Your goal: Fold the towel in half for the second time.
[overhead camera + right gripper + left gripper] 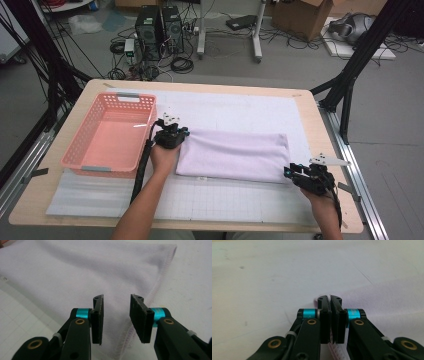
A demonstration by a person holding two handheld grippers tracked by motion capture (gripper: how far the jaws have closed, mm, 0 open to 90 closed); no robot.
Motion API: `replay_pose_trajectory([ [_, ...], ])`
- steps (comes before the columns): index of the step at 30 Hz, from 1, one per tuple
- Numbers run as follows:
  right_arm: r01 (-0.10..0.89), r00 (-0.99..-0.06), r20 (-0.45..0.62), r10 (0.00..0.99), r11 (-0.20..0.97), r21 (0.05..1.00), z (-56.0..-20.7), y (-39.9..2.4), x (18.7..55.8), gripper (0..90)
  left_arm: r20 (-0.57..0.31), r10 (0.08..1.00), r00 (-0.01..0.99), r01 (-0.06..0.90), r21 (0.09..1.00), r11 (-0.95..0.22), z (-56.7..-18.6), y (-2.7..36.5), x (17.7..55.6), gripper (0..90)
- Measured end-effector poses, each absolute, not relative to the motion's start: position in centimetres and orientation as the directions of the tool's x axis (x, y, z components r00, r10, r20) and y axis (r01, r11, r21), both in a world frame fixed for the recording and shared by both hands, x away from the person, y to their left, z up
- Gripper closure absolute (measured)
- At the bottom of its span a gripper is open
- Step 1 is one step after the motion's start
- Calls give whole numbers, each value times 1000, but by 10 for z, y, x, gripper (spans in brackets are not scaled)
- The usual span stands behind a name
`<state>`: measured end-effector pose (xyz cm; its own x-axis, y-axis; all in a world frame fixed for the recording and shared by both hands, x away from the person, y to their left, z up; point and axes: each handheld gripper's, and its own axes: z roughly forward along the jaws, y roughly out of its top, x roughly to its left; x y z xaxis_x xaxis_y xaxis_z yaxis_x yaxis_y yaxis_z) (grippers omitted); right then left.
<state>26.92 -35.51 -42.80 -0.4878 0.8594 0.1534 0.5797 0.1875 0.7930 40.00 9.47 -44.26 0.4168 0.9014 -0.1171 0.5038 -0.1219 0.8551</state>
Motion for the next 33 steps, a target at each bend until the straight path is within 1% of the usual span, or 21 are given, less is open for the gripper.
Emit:
replay_pose_trajectory([
  [2, 579, -478, 153, 865, 179, 795, -428, -355, 269, 629, -122, 899, 421, 508, 853, -122, -445, 94, 401, 860],
  [3, 576, -476, 149, 867, 179, 798, -429, -356, 270, 626, -130, 900, 415, 516, 849, -116, -446, 93, 401, 841],
  [5, 571, -460, 139, 877, 173, 802, -429, -356, 271, 610, -160, 893, 420, 528, 844, -97, -445, 94, 400, 725],
  [6, 570, -453, 137, 881, 168, 804, -429, -357, 272, 611, -179, 888, 424, 529, 845, -82, -443, 95, 399, 644],
  [7, 566, -445, 134, 886, 162, 808, -428, -357, 274, 611, -182, 880, 439, 519, 851, -83, -440, 97, 397, 611],
  [8, 565, -434, 132, 891, 155, 810, -427, -358, 277, 611, -181, 872, 454, 508, 857, -87, -438, 97, 395, 604],
  [9, 559, -427, 133, 895, 145, 816, -426, -360, 282, 611, -185, 863, 470, 499, 862, -87, -435, 98, 392, 577],
  [12, 561, -416, 139, 899, 134, 817, -422, -361, 303, 614, -199, 833, 517, 472, 878, -83, -431, 100, 386, 558],
  [14, 563, -431, 111, 896, 171, 808, -421, -358, 319, 612, -205, 815, 542, 461, 883, -85, -430, 101, 383, 532],
  [16, 551, -461, 96, 882, 200, 810, -419, -353, 334, 616, -225, 787, 574, 459, 885, -82, -431, 99, 380, 507],
  [19, 527, -516, 69, 854, 253, 811, -419, -344, 355, 635, -223, 762, 608, 446, 890, -96, -434, 95, 374, 505],
  [21, 534, -536, 71, 841, 272, 801, -420, -335, 366, 634, -217, 747, 628, 442, 890, -113, -435, 92, 369, 505],
  [26, 524, -623, 72, 779, 347, 778, -427, -303, 388, 604, -200, 726, 658, 430, 891, -144, -436, 89, 355, 488],
  [27, 521, -639, 66, 766, 368, 770, -428, -298, 391, 606, -189, 717, 671, 435, 883, -174, -436, 88, 353, 487],
  [28, 514, -655, 52, 754, 394, 762, -430, -290, 394, 615, -176, 710, 682, 436, 878, -200, -435, 87, 351, 475],
  [31, 519, -664, 8, 748, 453, 725, -436, -271, 402, 675, -173, 711, 681, 411, 895, -176, -433, 89, 344, 476],
  [33, 520, -628, -60, 776, 476, 709, -438, -262, 408, 729, -164, 709, 686, 411, 891, -191, -434, 90, 342, 476],
])
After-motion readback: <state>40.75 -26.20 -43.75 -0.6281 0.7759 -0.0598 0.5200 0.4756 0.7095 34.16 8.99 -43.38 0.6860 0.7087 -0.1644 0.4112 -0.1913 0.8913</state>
